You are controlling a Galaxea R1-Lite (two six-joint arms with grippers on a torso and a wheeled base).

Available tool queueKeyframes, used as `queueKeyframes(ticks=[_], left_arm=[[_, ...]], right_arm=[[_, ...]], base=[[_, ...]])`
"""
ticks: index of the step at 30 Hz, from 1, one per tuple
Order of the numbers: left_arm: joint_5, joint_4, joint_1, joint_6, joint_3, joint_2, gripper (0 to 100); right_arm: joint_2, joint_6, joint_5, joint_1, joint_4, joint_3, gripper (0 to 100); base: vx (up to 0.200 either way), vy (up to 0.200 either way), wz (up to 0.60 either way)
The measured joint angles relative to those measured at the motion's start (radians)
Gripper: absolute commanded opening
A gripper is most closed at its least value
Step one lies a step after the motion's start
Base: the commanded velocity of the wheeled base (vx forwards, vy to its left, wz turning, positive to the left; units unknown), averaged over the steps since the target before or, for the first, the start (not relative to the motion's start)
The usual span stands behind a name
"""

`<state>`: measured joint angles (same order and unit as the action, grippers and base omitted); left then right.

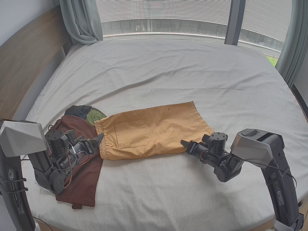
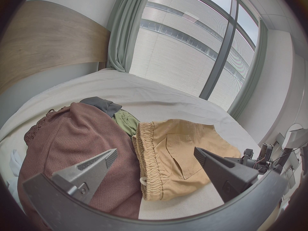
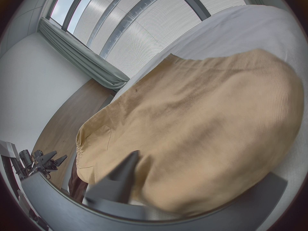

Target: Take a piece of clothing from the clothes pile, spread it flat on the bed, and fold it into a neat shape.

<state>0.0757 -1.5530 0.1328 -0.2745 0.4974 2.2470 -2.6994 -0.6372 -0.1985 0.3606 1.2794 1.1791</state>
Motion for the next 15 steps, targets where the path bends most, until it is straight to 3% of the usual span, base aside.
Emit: queueKeyframes(ticks=[7,15], left_arm=[[0.002,0.000,0.001,-0.021,0.000,0.000,100],[0.049,0.000,0.000,-0.026,-0.008,-0.003,100]], right_arm=[[0.014,0.001,0.002,0.004,0.008,-0.032,0],[0.106,0.019,0.006,0.010,0.030,-0.198,0]], base=[[0.000,0.000,0.00],[0.000,0.000,0.00]])
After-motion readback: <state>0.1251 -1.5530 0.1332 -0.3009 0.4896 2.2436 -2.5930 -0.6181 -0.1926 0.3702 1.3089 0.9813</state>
